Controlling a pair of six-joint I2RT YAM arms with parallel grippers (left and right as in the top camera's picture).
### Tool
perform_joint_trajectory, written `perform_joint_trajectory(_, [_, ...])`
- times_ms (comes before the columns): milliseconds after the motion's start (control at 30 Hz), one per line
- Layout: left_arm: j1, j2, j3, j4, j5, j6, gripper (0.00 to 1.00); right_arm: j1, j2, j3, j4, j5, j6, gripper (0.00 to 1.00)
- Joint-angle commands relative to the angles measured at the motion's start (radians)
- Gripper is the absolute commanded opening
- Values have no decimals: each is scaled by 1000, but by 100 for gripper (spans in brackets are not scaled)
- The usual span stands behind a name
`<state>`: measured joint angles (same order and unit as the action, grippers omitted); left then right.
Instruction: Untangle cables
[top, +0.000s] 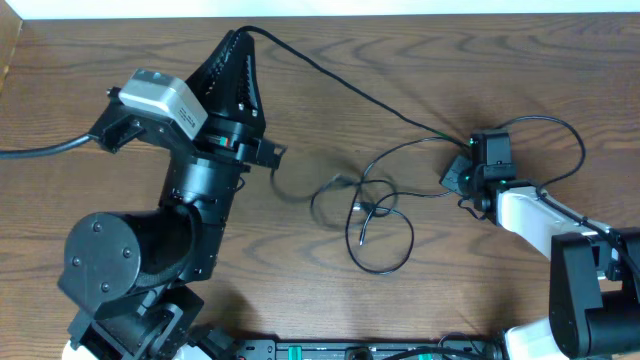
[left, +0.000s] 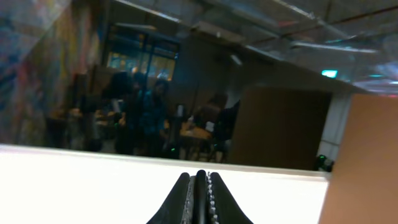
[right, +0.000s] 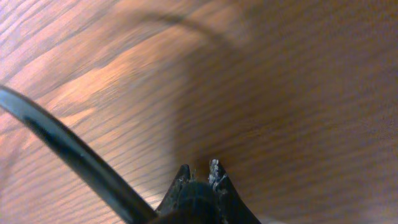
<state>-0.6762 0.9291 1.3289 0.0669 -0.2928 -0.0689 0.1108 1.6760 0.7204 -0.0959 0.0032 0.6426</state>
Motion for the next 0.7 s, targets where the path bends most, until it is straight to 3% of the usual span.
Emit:
perform_joint_trajectory(0, [5, -31, 10, -2, -81, 28, 8, -37, 61, -55, -76, 144, 85, 1])
perform_joint_trajectory(233, [5, -12, 10, -35, -157, 73, 8, -47, 61, -55, -101, 183, 95, 1])
perform_joint_trajectory(367, [5, 0, 10, -48, -325, 143, 8, -61, 61, -55, -130, 257, 94, 8])
perform_joint_trajectory(433, [5, 13, 10, -47, -454, 179, 7, -66, 61, -55, -129, 254, 94, 19])
perform_joint_trajectory(500, [5, 29, 10, -48, -552, 198, 8, -66, 61, -55, -121, 217, 94, 38])
perform_joint_trajectory(600, [5, 56, 10, -60, -587, 208, 8, -66, 61, -55, -92, 82, 92, 82])
perform_joint_trajectory(633, [5, 66, 10, -63, -587, 208, 7, -66, 61, -55, -78, 34, 73, 93])
perform_joint_trajectory(667, [5, 75, 10, -63, -587, 208, 7, -65, 61, -55, -63, -10, 36, 97])
